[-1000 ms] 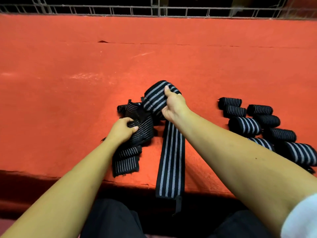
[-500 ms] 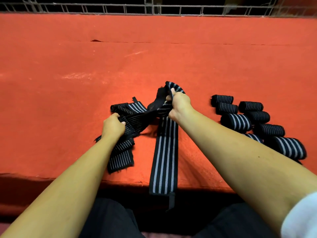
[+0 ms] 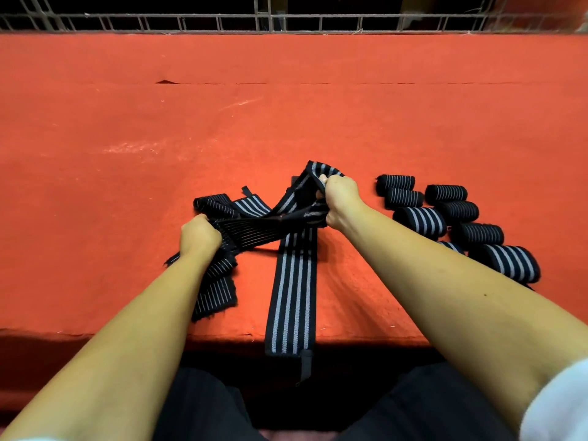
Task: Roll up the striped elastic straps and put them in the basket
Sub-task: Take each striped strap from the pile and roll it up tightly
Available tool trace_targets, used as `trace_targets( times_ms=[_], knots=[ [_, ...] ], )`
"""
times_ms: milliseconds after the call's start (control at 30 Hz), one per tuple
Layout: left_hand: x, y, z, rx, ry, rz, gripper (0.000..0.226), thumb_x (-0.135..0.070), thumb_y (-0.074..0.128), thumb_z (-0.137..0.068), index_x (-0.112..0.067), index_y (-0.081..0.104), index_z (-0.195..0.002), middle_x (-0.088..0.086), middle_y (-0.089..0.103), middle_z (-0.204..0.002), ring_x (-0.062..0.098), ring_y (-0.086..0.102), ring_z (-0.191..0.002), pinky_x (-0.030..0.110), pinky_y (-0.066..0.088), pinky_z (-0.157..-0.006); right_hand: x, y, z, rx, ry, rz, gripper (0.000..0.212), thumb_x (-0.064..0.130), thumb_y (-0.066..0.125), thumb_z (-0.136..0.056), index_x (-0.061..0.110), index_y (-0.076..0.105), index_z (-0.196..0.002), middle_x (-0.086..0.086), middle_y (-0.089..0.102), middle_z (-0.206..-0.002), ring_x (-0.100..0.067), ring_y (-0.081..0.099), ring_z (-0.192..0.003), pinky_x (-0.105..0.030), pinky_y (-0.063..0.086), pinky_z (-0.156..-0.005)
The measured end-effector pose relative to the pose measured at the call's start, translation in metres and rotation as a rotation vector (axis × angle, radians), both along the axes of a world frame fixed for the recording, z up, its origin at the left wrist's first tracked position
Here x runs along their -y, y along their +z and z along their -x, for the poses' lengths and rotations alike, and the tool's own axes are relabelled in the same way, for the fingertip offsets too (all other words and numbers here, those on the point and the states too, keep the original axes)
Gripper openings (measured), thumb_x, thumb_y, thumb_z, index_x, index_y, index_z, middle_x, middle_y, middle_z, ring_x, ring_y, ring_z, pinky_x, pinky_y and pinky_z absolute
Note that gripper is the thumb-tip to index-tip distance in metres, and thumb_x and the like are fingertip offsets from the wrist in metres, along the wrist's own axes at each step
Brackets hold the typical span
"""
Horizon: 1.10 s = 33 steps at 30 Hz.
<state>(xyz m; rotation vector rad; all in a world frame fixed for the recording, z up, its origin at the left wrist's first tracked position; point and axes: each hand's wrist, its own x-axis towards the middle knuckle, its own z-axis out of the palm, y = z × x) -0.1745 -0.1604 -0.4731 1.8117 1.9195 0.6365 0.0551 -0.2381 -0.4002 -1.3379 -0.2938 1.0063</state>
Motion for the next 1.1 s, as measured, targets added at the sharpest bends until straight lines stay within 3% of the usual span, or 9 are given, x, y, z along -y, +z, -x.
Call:
trace_targets(
  times_ms=[200, 400, 533, 633, 733, 867, 967, 1033, 1100],
  knots=[
    [0.001, 0.009, -0.002, -0.015, -0.010, -0.036, 0.028, 0.001, 0.047, -0.089, -0.002, 0.061, -0.113, 0.023, 0.063, -0.112, 0.037, 0.058, -0.089, 0.036, 0.043, -0.072, 0.016, -0.001, -0.007, 0.046, 0.018, 0.023, 0.022, 0.007, 0.048, -0.098, 0.014, 0.054, -0.078, -0.003, 0.051, -0.063, -0.018, 0.050, -0.053, -0.023, 0.041, -0.049],
    [-0.001, 0.006, 0.036, -0.140, 0.048, -0.002, 0.030, -0.002, 0.049, -0.090, 0.005, 0.057, -0.118, 0.035, 0.060, -0.120, 0.048, 0.057, -0.114, 0.048, 0.047, -0.092, 0.036, 0.005, -0.066, 0.174, 0.052, 0.103, 0.032, 0.014, 0.039, -0.100, 0.017, 0.043, -0.068, -0.002, 0.035, -0.053, -0.012, 0.030, -0.034, -0.015, 0.024, -0.039],
    [0.001, 0.022, 0.008, -0.209, -0.003, 0.066, 0.047, -0.007, 0.052, -0.091, 0.008, 0.042, -0.134, 0.032, 0.045, -0.139, 0.046, 0.043, -0.130, 0.047, 0.036, -0.106, 0.035, 0.011, -0.056, 0.112, 0.352, 0.089, 0.035, 0.022, 0.040, -0.104, 0.017, 0.046, -0.070, 0.004, 0.035, -0.045, -0.007, 0.029, -0.033, -0.016, 0.021, -0.033],
    [0.015, 0.045, -0.010, -0.274, -0.040, -0.197, 0.057, -0.011, 0.059, -0.086, 0.000, 0.037, -0.138, 0.025, 0.037, -0.140, 0.042, 0.035, -0.131, 0.048, 0.027, -0.109, 0.036, 0.028, -0.036, 0.165, 0.462, 0.032, 0.034, 0.020, 0.048, -0.102, 0.013, 0.050, -0.069, 0.002, 0.043, -0.048, -0.010, 0.037, -0.035, -0.020, 0.030, -0.033],
    [0.026, 0.072, -0.024, 0.083, -0.350, -0.502, 0.047, -0.020, 0.060, -0.094, -0.006, 0.046, -0.136, 0.015, 0.044, -0.139, 0.031, 0.041, -0.132, 0.041, 0.032, -0.111, 0.038, 0.050, -0.025, 0.318, 0.631, -0.076, 0.013, 0.011, 0.061, -0.095, 0.007, 0.062, -0.082, -0.006, 0.063, -0.064, -0.016, 0.061, -0.052, -0.023, 0.050, -0.049],
    [0.052, 0.115, -0.051, 0.615, -0.833, -0.154, 0.052, -0.038, 0.056, -0.095, -0.021, 0.038, -0.141, -0.002, 0.047, -0.144, 0.004, 0.044, -0.133, 0.014, 0.034, -0.106, 0.045, 0.078, -0.015, 0.558, 1.141, 0.003, 0.007, 0.006, 0.066, -0.091, 0.008, 0.069, -0.096, -0.015, 0.071, -0.096, -0.026, 0.069, -0.085, -0.036, 0.057, -0.079],
    [0.062, 0.122, -0.059, 0.514, -1.022, 0.087, 0.039, -0.034, 0.059, -0.095, -0.017, 0.054, -0.130, -0.006, 0.061, -0.125, 0.000, 0.056, -0.111, 0.016, 0.044, -0.096, 0.051, 0.098, -0.010, 0.693, 1.272, 0.055, 0.010, 0.004, 0.068, -0.089, 0.005, 0.069, -0.099, -0.014, 0.071, -0.095, -0.023, 0.070, -0.082, -0.029, 0.057, -0.071],
    [0.064, 0.119, -0.058, 0.433, -1.033, 0.094, 0.033, -0.042, 0.062, -0.089, -0.011, 0.068, -0.101, -0.009, 0.065, -0.091, 0.004, 0.057, -0.083, 0.023, 0.045, -0.076, 0.055, 0.105, -0.017, 0.790, 1.268, 0.120, 0.017, 0.008, 0.072, -0.087, 0.001, 0.069, -0.101, -0.015, 0.072, -0.093, -0.025, 0.069, -0.082, -0.032, 0.056, -0.073],
    [0.064, 0.115, -0.056, 0.376, -0.970, -0.004, 0.029, -0.040, 0.068, -0.089, -0.016, 0.060, -0.074, -0.012, 0.051, -0.065, 0.003, 0.044, -0.063, 0.025, 0.034, -0.059, 0.060, 0.106, -0.031, 0.858, 1.242, 0.222, 0.022, 0.012, 0.075, -0.085, 0.000, 0.069, -0.102, -0.016, 0.072, -0.092, -0.026, 0.069, -0.080, -0.035, 0.056, -0.075]
  ],
)
